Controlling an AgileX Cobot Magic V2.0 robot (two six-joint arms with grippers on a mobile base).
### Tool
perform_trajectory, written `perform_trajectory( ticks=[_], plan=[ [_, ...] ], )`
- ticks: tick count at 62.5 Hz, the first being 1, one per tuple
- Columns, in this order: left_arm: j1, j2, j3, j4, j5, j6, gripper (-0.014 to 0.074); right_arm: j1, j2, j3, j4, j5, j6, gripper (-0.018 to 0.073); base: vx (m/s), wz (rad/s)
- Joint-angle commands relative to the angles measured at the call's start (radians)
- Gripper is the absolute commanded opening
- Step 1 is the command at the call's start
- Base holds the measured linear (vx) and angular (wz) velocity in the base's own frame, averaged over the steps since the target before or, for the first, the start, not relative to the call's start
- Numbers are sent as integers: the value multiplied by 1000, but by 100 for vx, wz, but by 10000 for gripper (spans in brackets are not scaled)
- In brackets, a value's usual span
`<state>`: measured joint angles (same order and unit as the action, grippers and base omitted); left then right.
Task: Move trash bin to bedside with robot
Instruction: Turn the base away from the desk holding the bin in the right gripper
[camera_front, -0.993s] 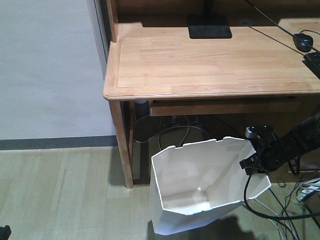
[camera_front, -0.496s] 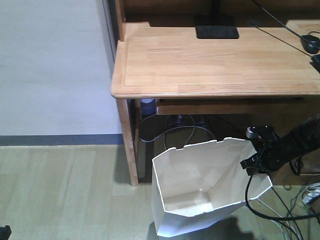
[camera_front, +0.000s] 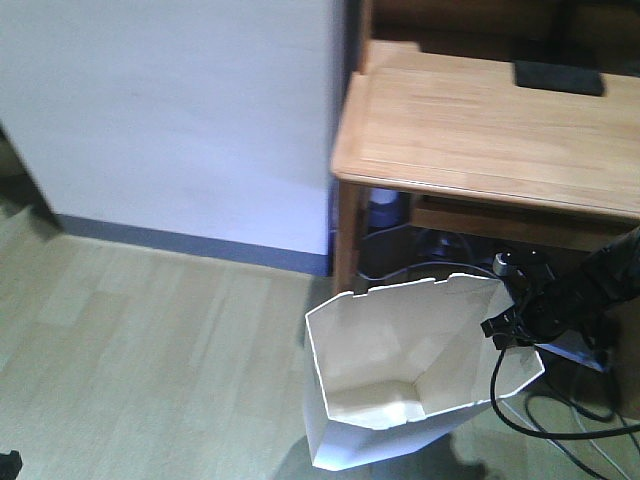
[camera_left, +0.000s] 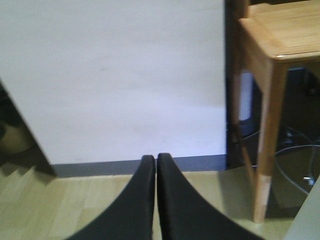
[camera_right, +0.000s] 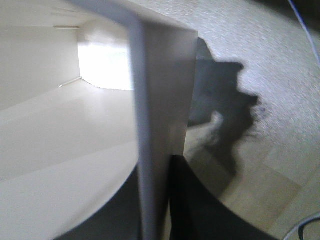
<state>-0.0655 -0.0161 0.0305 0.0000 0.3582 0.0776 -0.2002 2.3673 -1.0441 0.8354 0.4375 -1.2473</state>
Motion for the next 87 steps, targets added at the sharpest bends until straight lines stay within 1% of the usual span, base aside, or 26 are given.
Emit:
perform_trajectory(
  ticks=[1,64,87],
  plan=[
    [-1,-20,18,0,-69,-5,-7,1,-76,-15,58,145,5,0,-7,62],
    [-1,-20,18,0,-69,-5,-7,1,-76,-15,58,145,5,0,2,54],
    [-1,-20,18,0,-69,-5,-7,1,-76,-15,58,145,5,0,11,69]
  ],
)
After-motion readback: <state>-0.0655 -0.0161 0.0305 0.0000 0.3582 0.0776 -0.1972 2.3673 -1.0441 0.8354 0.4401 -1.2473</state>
